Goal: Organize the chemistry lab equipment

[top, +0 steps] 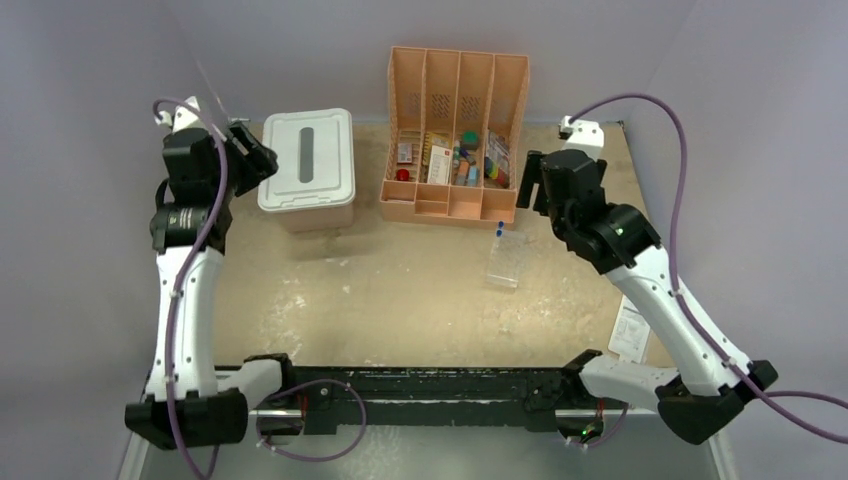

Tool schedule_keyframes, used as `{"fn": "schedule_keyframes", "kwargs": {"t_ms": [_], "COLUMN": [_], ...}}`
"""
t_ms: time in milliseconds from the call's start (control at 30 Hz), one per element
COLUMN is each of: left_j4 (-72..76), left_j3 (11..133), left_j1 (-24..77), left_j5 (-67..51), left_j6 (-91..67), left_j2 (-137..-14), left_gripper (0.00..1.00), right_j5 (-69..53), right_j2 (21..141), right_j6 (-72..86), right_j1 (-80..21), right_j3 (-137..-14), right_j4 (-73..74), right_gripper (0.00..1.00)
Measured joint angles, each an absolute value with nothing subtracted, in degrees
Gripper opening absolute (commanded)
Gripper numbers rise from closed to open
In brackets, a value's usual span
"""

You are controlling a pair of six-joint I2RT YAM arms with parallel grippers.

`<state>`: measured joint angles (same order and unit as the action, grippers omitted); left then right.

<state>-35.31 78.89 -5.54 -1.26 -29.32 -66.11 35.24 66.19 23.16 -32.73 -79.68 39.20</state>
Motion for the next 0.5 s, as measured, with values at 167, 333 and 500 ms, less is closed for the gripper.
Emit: {"fn": "schedule_keyframes", "kwargs": {"t_ms": [167,333,500], "left_j4": [-38.00,-40.18,-43.16], "left_j3": [77.34,77.38,77.38], "left_j1": [-5.54,-5.54,-5.54], "left_j5": [2.37,5.30,7.33], "left_j6": [-29.36,-29.34,-29.36], "left_j2": [-57.21,-52.31,-50.13], "left_gripper": [0.71,0.73,0.75], "right_j5": [40.27,44.42,46.98], "right_j2": [62.04,58.63,56.60], "right_j6": [21.98,21.43,20.75], "right_j1": [-32.71,-32.71,-32.71], "right_j3": [-79.68,-79.99,-81.43], "right_j4": [41.32,43.11,43.81], "right_gripper": [0.98,0.99,0.99]}}
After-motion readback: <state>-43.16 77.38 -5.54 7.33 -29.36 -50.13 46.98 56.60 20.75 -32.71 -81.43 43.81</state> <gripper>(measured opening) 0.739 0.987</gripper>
